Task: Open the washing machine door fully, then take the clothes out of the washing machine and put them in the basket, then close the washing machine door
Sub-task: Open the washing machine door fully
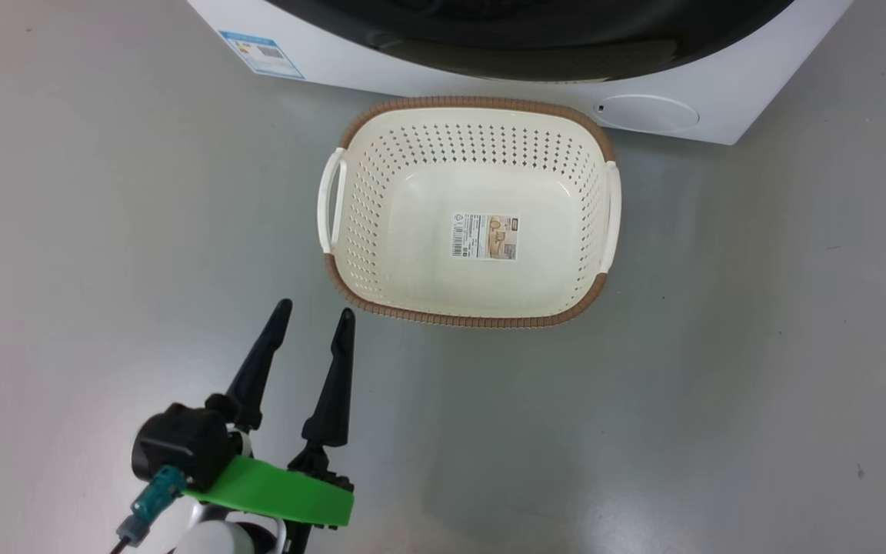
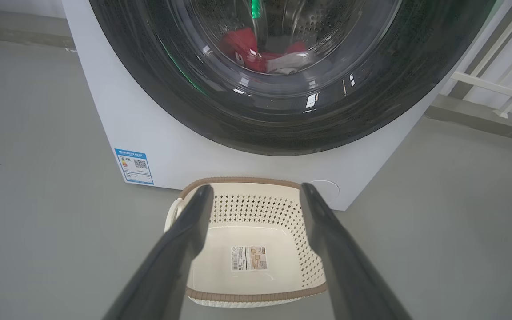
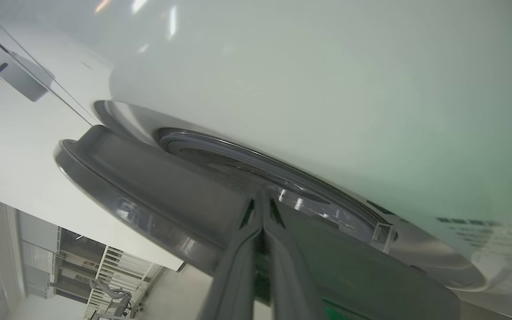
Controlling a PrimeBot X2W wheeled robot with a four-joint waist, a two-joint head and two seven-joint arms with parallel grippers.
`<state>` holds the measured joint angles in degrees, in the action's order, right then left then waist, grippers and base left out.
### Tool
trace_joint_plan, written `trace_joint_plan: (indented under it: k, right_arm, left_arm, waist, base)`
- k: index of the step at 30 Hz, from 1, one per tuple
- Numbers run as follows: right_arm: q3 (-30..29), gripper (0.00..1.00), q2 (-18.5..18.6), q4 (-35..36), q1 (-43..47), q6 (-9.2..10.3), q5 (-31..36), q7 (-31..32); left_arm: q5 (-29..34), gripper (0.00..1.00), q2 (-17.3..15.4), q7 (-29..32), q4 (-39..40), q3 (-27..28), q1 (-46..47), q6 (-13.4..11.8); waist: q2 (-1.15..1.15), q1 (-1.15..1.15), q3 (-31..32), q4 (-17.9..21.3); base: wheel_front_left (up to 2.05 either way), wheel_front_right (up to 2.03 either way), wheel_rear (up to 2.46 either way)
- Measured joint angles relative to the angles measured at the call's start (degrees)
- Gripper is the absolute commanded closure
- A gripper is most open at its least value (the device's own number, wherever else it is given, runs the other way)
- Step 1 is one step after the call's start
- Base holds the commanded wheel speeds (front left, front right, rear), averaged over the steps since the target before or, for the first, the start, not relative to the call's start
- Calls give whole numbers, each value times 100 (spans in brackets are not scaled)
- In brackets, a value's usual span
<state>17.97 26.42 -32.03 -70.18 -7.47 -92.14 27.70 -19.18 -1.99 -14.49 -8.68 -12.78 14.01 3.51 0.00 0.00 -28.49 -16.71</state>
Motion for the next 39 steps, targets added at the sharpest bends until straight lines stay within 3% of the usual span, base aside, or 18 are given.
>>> trace_joint_plan:
  k: [17,39]
  right_arm:
    - [51,100,-75,103,131,0,73,177]
    - [324,100,-343,675,1602,1,-21,820]
  left_arm:
    - [-15,0,1,0,-18,-48,-1,4]
    - [66,0,-1,0,-38,48,-269,4]
  waist:
    - [0,0,107,-18]
    - [0,0,757,182]
  base:
    - [0,0,0]
    - [0,0,0]
